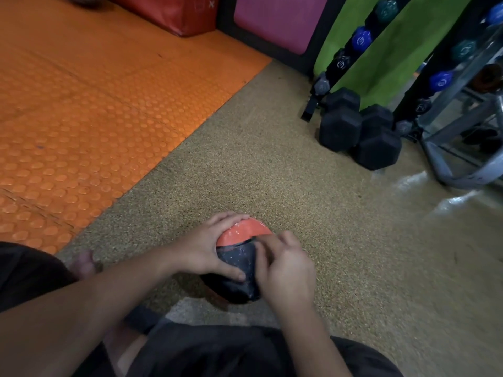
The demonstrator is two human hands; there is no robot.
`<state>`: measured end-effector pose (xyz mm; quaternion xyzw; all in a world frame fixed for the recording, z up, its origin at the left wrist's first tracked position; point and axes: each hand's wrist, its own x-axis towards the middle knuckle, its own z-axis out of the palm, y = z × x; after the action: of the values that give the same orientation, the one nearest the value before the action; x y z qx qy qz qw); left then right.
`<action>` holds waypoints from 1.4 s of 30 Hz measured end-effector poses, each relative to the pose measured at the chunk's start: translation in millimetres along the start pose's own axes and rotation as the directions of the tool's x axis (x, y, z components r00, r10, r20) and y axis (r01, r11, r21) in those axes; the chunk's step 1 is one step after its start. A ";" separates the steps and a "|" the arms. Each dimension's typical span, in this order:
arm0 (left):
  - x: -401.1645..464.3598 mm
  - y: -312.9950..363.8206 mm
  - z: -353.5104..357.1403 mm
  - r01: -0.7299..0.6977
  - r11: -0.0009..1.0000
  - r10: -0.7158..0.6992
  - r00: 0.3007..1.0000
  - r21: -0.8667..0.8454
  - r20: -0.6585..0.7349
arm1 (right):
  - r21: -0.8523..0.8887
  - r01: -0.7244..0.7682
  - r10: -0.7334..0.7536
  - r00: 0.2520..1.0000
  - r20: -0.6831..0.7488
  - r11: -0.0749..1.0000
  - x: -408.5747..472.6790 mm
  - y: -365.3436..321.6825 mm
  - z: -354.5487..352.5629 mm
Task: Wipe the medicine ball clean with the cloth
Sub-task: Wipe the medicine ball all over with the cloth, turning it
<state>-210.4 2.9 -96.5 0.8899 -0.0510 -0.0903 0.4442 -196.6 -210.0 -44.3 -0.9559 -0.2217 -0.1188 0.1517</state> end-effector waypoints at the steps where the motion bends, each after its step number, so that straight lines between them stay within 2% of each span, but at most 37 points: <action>1: -1.0 0.7 -0.4 0.017 1.000 -0.017 1.000 0.001 0.018 | 0.017 -0.113 0.113 0.994 0.002 0.993 6.5 16.2 -0.9; 2: -1.0 1.2 -0.9 0.025 1.000 -0.025 0.999 -0.001 0.031 | 0.068 -0.212 0.212 0.977 0.005 0.975 11.3 28.4 -1.5; 4: -0.7 2.4 -1.5 0.020 1.000 -0.021 0.999 0.007 0.036 | 0.172 -0.235 0.239 0.971 -0.003 0.957 13.0 31.7 1.4; 7: 1.5 3.7 -0.7 -0.016 1.000 0.016 1.000 0.002 0.023 | 0.080 -0.013 0.016 0.999 -0.047 0.997 2.0 -5.1 4.1; 9: 0.7 3.1 0.0 -0.040 0.999 0.040 0.999 -0.013 0.012 | 0.013 0.162 -0.161 0.987 -0.022 0.987 -10.9 -29.3 4.3; 11: -0.7 3.5 0.4 -0.051 0.999 0.051 0.999 -0.006 0.012 | 0.002 0.213 -0.213 0.977 0.008 0.977 -16.1 -32.7 4.9; 13: -0.1 6.4 0.6 -0.026 0.999 0.025 1.000 0.038 0.012 | 0.077 0.114 -0.112 0.993 -0.024 0.991 -10.0 -12.6 4.2; 16: 2.7 12.1 1.5 0.020 0.997 -0.022 0.999 0.069 0.029 | 0.142 -0.159 0.168 0.984 -0.052 0.977 6.7 28.8 0.8; 18: 3.7 12.6 1.7 0.020 0.997 -0.022 0.999 0.071 0.031 | 0.146 -0.217 0.228 0.972 -0.063 0.965 7.7 32.1 1.7; 20: 4.5 11.7 1.5 0.005 0.999 -0.006 1.000 0.045 0.023 | 0.091 -0.049 0.057 0.995 -0.085 0.995 1.1 8.0 0.6; 22: 4.6 9.8 1.7 -0.023 0.999 0.023 1.000 0.031 0.007 | 0.009 0.193 -0.192 0.981 -0.017 0.981 -12.1 -22.2 1.5; 24: 4.8 8.5 2.5 -0.037 0.998 0.036 0.999 0.045 0.010 | -0.026 0.299 -0.299 0.954 0.022 0.954 -17.5 -30.9 3.3; 28: 2.9 16.3 7.2 0.044 0.995 -0.040 0.999 0.090 -0.037 | 0.048 0.066 -0.064 0.996 -0.057 0.997 -3.2 9.2 -4.1; 31: 5.0 26.6 13.2 0.079 0.989 -0.072 0.996 0.126 -0.057 | 0.151 -0.098 0.112 0.990 -0.087 0.984 2.3 29.2 -6.2; 32: 5.6 27.9 14.4 0.073 0.988 -0.064 0.995 0.134 -0.071 | 0.148 -0.080 0.094 0.992 -0.087 0.986 1.3 22.8 -4.6; 36: 9.2 30.2 18.1 0.030 0.990 -0.017 0.996 0.135 -0.092 | 0.014 0.200 -0.200 0.980 -0.005 0.980 -7.0 -17.0 0.6; 37: 9.0 30.3 19.0 0.021 0.991 -0.009 0.996 0.131 -0.089 | 0.000 0.226 -0.226 0.974 0.006 0.974 -6.9 -17.6 0.4; 39: 8.7 29.9 20.1 0.028 0.990 -0.014 0.995 0.138 -0.103 | 0.034 0.172 -0.172 0.985 -0.003 0.985 -3.8 -4.6 -1.7; 42: 8.9 33.0 22.3 0.068 0.986 -0.052 0.992 0.151 -0.112 | 0.075 -0.027 0.029 0.999 -0.024 0.997 2.0 33.6 -10.1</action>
<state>-206.6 -35.9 -84.3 0.9263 -0.0069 -0.0512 0.3732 -181.1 -241.4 -42.3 -0.9510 -0.2108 -0.1200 0.1919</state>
